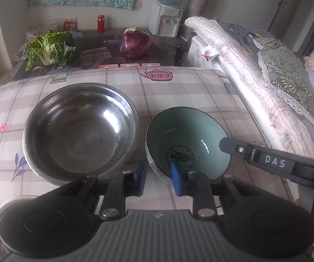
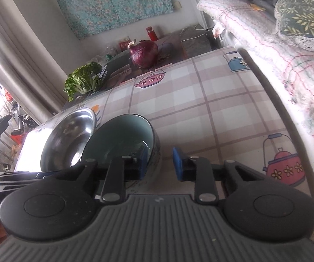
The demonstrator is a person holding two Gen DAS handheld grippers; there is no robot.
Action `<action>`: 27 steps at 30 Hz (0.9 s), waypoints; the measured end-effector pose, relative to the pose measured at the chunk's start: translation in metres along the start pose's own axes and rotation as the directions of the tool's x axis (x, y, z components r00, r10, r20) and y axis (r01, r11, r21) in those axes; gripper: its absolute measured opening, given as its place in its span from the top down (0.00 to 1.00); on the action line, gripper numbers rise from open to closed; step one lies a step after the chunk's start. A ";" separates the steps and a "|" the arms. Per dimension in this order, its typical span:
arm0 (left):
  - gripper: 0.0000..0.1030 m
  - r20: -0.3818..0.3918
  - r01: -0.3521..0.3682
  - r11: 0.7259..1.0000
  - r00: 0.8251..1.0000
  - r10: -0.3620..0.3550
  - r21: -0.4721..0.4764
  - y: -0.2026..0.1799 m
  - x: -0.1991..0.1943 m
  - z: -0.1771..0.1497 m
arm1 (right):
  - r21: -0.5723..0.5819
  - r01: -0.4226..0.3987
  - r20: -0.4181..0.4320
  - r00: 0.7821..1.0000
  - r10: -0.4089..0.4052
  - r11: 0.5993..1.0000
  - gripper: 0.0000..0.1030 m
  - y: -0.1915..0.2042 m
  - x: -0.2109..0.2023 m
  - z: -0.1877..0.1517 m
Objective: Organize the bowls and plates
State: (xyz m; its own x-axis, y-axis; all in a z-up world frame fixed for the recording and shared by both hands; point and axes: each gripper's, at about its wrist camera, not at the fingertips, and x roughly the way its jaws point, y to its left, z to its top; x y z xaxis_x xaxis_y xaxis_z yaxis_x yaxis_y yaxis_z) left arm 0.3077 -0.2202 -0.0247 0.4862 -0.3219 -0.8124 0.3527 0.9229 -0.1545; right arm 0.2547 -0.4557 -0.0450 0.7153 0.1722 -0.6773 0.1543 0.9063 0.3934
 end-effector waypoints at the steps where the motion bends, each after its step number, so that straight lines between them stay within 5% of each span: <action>1: 0.83 -0.002 0.006 1.000 1.000 -0.006 0.000 0.000 0.001 0.001 | -0.005 -0.003 -0.001 1.000 0.003 1.000 0.84 0.001 0.002 0.000; 5: 0.86 0.001 0.009 1.000 1.000 -0.009 0.023 -0.006 -0.002 -0.001 | -0.029 -0.002 -0.003 1.000 0.002 1.000 0.91 0.008 0.004 0.000; 10: 0.89 -0.025 0.095 0.995 0.995 -0.094 0.033 -0.010 -0.009 -0.008 | -0.044 -0.012 -0.009 1.000 0.011 0.999 0.91 0.010 -0.004 -0.004; 16: 0.88 0.003 0.029 0.999 1.000 -0.030 0.038 -0.011 -0.014 -0.014 | -0.076 -0.003 0.000 1.000 0.003 0.997 0.92 0.014 -0.016 -0.009; 18: 0.77 0.013 0.009 1.000 1.000 -0.010 0.026 -0.009 -0.015 -0.013 | -0.074 -0.003 -0.006 1.000 0.002 0.997 0.89 0.014 -0.015 -0.007; 27: 0.65 -0.002 -0.046 0.999 0.999 0.046 -0.018 -0.001 -0.003 -0.003 | -0.044 0.011 -0.027 1.000 -0.013 0.999 0.85 0.012 0.005 -0.003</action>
State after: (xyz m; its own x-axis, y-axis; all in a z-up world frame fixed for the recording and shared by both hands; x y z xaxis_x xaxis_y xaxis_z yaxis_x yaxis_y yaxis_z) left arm 0.3038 -0.2198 -0.0238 0.5001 -0.2788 -0.8199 0.3153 0.9404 -0.1274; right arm 0.2586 -0.4431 -0.0458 0.6943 0.1713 -0.6990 0.1326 0.9242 0.3582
